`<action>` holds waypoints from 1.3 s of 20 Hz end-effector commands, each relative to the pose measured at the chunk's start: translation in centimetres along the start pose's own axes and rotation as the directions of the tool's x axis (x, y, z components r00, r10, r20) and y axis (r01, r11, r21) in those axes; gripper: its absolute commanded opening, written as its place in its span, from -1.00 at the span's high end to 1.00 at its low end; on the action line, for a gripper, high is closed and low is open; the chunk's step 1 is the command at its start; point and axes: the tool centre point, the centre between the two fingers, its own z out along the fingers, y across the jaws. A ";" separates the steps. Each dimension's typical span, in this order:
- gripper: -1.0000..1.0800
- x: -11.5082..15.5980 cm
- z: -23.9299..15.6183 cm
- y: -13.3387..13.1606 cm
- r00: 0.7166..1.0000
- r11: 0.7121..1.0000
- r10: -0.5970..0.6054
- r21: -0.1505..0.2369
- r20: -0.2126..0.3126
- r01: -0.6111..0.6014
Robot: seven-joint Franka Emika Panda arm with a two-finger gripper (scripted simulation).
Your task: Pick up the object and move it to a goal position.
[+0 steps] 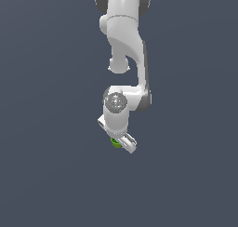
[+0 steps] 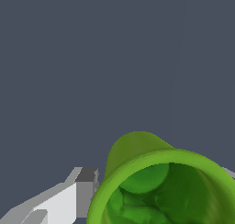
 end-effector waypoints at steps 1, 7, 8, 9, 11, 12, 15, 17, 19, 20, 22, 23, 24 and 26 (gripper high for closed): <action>1.00 -0.3 -0.2 0.1 1.000 1.000 0.000 0.001 -0.001 0.000; 1.00 -2.0 -1.1 0.7 1.000 1.000 0.000 0.001 -0.001 0.000; 1.00 -2.4 -1.3 0.8 1.000 1.000 0.000 0.001 -0.001 0.000; 1.00 -2.8 -1.5 1.0 1.000 1.000 0.000 0.001 0.000 0.000; 1.00 -3.7 -2.0 1.3 1.000 1.000 0.000 0.001 0.000 0.000; 1.00 -4.3 -2.3 1.5 1.000 1.000 0.000 0.001 0.000 0.000; 1.00 -6.1 -3.2 2.1 1.000 1.000 0.000 0.001 0.000 0.000; 1.00 -7.3 -3.9 2.6 1.000 1.000 0.000 0.001 0.000 0.000; 1.00 -8.7 -4.6 3.0 1.000 1.000 0.000 0.001 0.000 0.000; 1.00 -9.3 -4.9 3.3 1.000 1.000 0.000 0.001 0.000 0.000; 1.00 -10.7 -5.7 3.8 1.000 1.000 0.000 0.001 0.000 0.000; 1.00 -11.5 -6.1 4.0 1.000 1.000 0.000 0.001 0.000 0.000; 1.00 -12.2 -6.5 4.3 1.000 1.000 0.000 0.001 0.000 0.000; 1.00 -13.5 -7.2 4.7 1.000 1.000 0.000 0.001 0.000 0.000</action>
